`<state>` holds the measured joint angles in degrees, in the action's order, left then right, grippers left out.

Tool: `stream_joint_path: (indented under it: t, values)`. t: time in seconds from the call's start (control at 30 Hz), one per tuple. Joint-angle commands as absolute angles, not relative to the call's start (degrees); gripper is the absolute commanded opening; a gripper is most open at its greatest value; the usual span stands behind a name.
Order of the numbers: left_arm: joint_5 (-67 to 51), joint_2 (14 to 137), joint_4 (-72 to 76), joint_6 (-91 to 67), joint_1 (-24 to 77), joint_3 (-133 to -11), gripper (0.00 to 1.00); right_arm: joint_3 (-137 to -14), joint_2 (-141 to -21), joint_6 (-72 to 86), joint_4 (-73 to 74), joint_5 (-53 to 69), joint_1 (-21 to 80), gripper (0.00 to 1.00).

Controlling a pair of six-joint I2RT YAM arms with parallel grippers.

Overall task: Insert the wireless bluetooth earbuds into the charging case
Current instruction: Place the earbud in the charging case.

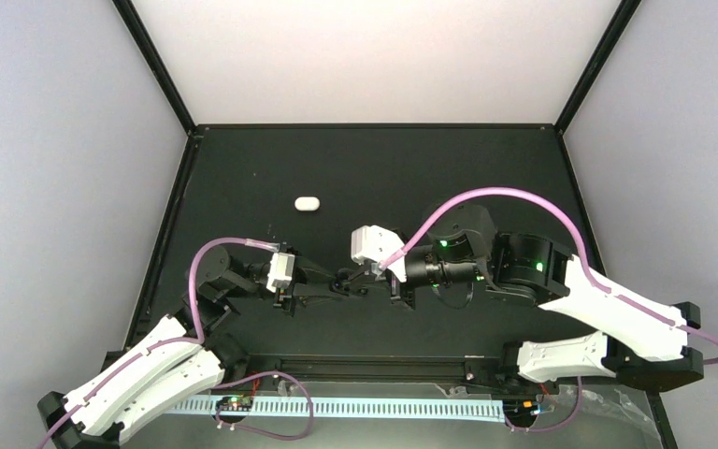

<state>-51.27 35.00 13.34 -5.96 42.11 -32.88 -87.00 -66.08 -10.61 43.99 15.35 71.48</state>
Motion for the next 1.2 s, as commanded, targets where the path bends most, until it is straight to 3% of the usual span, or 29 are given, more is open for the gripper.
stream_joint_path:
  t: [0.0,1.17]
  values:
    - [-52.5,34.9,14.4,-5.2,42.5,-34.8,0.02,-86.7,-67.2,-11.3,42.7,13.3,72.4,0.01]
    - [-52.4,34.9,14.4,-5.1,42.5,-34.8,0.02,-86.4,-69.4,-11.9,45.3,8.3,74.5,0.01]
